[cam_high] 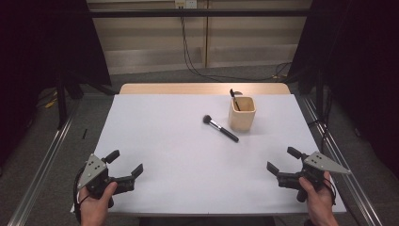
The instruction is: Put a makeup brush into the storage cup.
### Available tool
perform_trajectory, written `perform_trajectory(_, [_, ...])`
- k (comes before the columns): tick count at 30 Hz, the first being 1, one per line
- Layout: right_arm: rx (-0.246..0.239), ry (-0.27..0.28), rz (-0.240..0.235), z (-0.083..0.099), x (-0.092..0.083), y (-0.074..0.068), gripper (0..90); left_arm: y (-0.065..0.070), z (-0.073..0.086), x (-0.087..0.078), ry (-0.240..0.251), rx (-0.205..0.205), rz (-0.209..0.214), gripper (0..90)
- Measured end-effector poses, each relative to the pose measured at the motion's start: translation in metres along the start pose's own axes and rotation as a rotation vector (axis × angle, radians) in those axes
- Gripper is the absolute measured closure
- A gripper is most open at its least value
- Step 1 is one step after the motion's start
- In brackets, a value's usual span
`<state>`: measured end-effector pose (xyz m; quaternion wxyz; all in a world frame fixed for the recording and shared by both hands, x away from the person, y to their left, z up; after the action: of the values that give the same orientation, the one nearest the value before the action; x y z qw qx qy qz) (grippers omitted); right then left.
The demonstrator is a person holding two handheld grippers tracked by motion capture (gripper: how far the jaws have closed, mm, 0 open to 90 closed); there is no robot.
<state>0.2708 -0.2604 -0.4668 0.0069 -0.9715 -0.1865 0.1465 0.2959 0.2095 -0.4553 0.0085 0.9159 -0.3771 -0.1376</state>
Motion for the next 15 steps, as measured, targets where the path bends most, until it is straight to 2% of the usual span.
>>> perform_trajectory(9, [-0.018, -0.008, -0.029, -0.004, 0.01, -0.009, 0.7, -0.001, 0.0, -0.002, 0.0, 0.003, -0.001, 2.3])
perform_trajectory(15, [-0.029, -0.021, -0.066, -0.008, 0.026, -0.015, 0.7, 0.001, -0.002, -0.002, 0.002, 0.007, -0.006, 2.3])
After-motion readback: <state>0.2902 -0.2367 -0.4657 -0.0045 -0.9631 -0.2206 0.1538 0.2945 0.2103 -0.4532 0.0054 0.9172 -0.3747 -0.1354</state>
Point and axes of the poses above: each handheld gripper's, and its own axes: x roughly forward along the jaws, z roughly out of its underside, y roughly to its right, the point moved 8 cm from there along x, roughly forward along the jaws, and after that the axes turned 8 degrees about z, right-handed, at the moved point
